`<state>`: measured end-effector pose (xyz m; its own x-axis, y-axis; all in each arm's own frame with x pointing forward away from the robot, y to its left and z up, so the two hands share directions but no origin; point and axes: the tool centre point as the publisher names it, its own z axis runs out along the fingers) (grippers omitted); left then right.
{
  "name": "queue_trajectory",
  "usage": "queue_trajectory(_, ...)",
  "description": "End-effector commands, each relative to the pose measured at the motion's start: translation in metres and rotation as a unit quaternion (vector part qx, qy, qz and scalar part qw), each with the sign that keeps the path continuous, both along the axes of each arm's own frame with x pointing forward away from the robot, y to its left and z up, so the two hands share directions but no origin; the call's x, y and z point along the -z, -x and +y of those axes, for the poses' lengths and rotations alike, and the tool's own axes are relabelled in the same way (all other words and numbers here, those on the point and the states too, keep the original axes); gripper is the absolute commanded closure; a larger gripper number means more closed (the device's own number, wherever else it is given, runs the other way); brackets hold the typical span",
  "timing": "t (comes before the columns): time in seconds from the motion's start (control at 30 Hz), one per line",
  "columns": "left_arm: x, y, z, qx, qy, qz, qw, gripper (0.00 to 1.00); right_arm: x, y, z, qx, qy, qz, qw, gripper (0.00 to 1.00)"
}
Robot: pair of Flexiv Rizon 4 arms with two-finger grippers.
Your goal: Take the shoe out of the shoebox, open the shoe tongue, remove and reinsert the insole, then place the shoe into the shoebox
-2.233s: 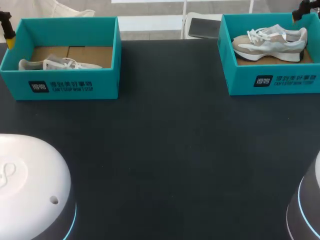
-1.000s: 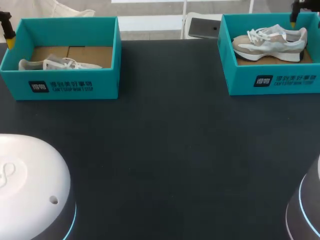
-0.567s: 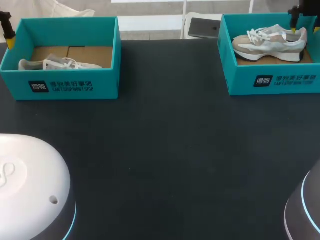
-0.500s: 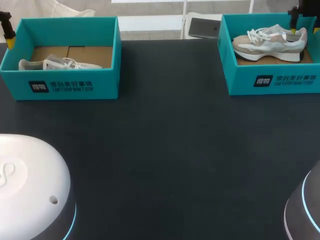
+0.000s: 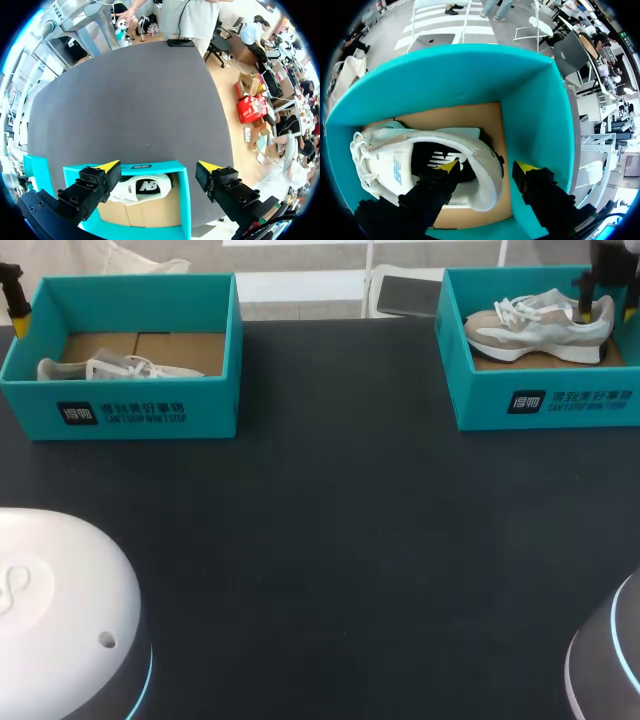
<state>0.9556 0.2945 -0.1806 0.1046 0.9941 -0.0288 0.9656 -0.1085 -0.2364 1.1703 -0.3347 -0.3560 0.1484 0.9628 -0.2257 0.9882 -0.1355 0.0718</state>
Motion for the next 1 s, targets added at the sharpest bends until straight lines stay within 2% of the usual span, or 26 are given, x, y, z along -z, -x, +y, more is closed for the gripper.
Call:
queue_trajectory(0.03, -0.001, 0.0, 0.001, 0.001, -0.001, 0.0, 1.0, 0.0, 0.013, -0.011, -0.003, 0.002, 0.003, 0.034, 0.999, 0.36)
queue_trajectory(0.1, -0.001, 0.0, 0.001, 0.001, -0.001, 0.0, 1.0, 0.0, 0.016, -0.01, -0.003, 0.006, 0.001, 0.038, 0.999, 0.47)
queue_trajectory(0.2, -0.001, 0.0, 0.001, 0.001, -0.001, 0.0, 1.0, 0.0, 0.022, -0.01, -0.004, 0.007, -0.005, 0.043, 0.999, 0.54)
queue_trajectory(0.23, -0.001, 0.0, 0.001, 0.001, -0.001, 0.0, 1.0, 0.0, 0.023, -0.01, -0.004, 0.006, -0.003, 0.047, 0.999, 0.59)
queue_trajectory(0.3, -0.001, 0.0, 0.001, 0.001, -0.001, 0.0, 1.0, 0.0, 0.024, -0.01, -0.004, 0.007, -0.002, 0.047, 0.999, 1.0)
queue_trajectory(0.43, -0.001, 0.0, 0.001, 0.001, -0.001, 0.0, 1.0, 0.0, 0.024, -0.006, -0.005, -0.004, 0.002, 0.05, 0.999, 1.0)
queue_trajectory(0.63, -0.001, 0.0, 0.001, 0.001, -0.001, 0.0, 1.0, 0.0, 0.004, 0.01, -0.012, -0.016, 0.011, 0.04, 0.999, 1.0)
queue_trajectory(0.73, -0.001, 0.0, 0.001, 0.001, -0.001, 0.0, 1.0, 0.0, -0.013, 0.018, -0.014, -0.017, 0.009, 0.033, 0.999, 1.0)
queue_trajectory(1.0, -0.001, 0.0, 0.001, 0.001, -0.001, 0.0, 1.0, 0.0, -0.08, 0.045, -0.007, -0.028, 0.017, 0.006, 0.999, 1.0)
